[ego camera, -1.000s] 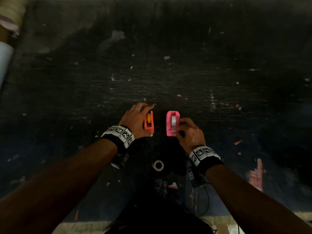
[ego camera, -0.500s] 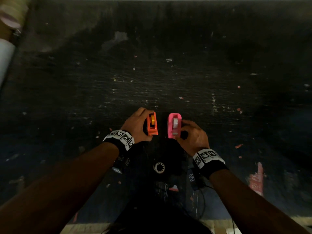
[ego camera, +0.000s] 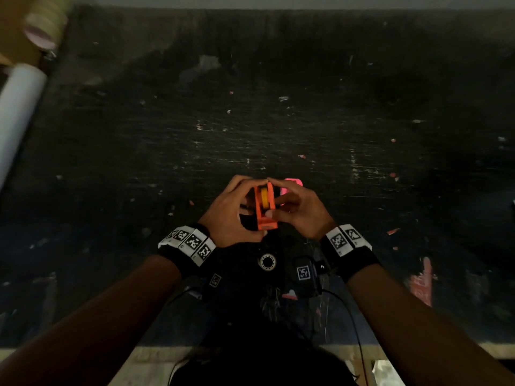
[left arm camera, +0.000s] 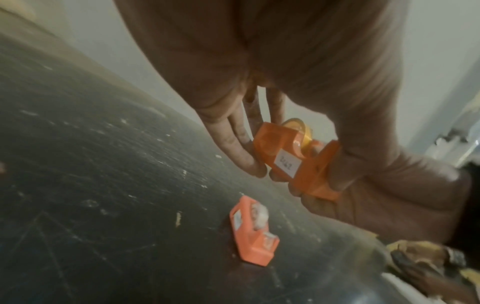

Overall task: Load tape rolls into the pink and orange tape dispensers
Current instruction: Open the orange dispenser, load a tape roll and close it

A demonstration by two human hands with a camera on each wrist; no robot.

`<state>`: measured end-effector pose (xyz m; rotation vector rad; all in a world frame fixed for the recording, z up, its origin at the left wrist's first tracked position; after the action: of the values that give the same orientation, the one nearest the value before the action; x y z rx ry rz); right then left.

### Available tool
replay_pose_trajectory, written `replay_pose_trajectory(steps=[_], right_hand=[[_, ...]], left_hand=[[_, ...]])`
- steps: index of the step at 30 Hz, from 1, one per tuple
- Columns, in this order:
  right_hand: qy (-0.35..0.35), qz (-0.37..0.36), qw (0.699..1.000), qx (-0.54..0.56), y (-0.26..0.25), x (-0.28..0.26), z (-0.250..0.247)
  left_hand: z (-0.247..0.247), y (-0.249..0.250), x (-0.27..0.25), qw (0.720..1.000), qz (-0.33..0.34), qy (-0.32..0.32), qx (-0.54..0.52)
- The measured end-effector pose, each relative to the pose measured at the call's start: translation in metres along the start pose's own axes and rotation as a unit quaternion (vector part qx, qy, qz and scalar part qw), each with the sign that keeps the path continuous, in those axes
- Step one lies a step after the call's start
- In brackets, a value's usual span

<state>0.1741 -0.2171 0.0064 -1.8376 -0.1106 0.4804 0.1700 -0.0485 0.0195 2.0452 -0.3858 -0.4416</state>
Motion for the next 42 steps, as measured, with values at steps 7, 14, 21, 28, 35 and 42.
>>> replay_pose_trajectory(steps=[7,14,21,28,35,42], right_hand=[[0.025,0.008,0.997,0.071,-0.003,-0.030,0.000],[0.007,0.025,0.995,0.096,0.003,-0.053,0.020],[-0.002,0.016,0.996,0.091,0.003,-0.061,0.035],[0.040,0.024,0.996,0.080,0.013,-0.057,0.040],[0.040,0.051,0.995,0.074,0.030,-0.065,0.027],[0.059,0.050,0.994,0.071,0.034,-0.067,0.031]], left_hand=[[0.008,0.000,-0.026,0.965,-0.071,0.043,-0.247],[0.019,-0.013,-0.052,0.938,-0.118,0.055,-0.322],[0.012,-0.020,-0.070,0.949,-0.130,0.062,-0.282],[-0.001,-0.028,-0.081,0.925,-0.175,0.092,-0.324],[-0.025,-0.064,-0.085,0.980,-0.187,0.067,-0.023],[-0.005,-0.098,-0.065,0.955,-0.205,0.034,0.210]])
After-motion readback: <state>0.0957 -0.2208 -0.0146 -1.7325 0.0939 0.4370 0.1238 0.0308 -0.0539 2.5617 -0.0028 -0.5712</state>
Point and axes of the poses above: each hand's wrist, its own x-axis towards the middle knuckle, its own z-axis out of the palm, y = z × x, the point moved 6 cm from there along x, towards the middle knuckle, and after that the axes turned 4 degrees about -x, right-handed, at the moved point
